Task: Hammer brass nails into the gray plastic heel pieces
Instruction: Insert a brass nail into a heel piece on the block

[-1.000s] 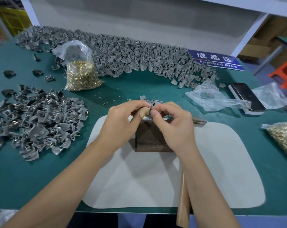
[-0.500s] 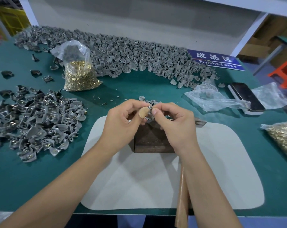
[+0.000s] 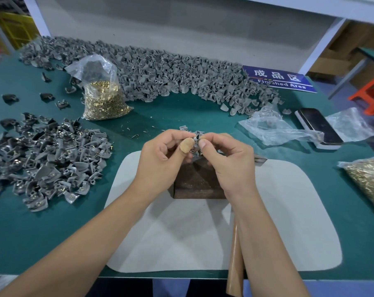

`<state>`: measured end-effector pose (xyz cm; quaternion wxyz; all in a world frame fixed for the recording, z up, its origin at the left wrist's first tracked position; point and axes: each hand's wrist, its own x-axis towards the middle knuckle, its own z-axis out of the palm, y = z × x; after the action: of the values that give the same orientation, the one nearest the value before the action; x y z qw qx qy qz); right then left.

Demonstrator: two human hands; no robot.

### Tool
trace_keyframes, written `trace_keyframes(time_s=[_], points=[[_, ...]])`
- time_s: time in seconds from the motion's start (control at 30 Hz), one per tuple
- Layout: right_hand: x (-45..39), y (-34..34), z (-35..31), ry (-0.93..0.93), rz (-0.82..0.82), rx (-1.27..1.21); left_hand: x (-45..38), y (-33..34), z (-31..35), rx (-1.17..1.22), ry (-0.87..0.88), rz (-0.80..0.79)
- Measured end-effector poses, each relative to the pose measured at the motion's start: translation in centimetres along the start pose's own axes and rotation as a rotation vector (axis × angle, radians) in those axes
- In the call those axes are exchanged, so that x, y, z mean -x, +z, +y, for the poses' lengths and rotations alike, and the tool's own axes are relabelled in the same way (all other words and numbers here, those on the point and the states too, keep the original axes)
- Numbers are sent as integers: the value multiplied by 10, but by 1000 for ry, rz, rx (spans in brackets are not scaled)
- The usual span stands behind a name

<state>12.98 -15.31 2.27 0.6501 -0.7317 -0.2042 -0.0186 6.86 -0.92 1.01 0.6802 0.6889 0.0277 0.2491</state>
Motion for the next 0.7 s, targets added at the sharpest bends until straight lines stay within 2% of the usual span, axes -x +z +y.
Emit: trace_keyframes(time_s=[0.33, 0.7], points=[[2, 0, -8, -75, -66, 126, 0, -6, -3, -87, 14, -29], [3, 5, -6, -101, -26, 220, -4, -8, -9, -129, -8, -80]])
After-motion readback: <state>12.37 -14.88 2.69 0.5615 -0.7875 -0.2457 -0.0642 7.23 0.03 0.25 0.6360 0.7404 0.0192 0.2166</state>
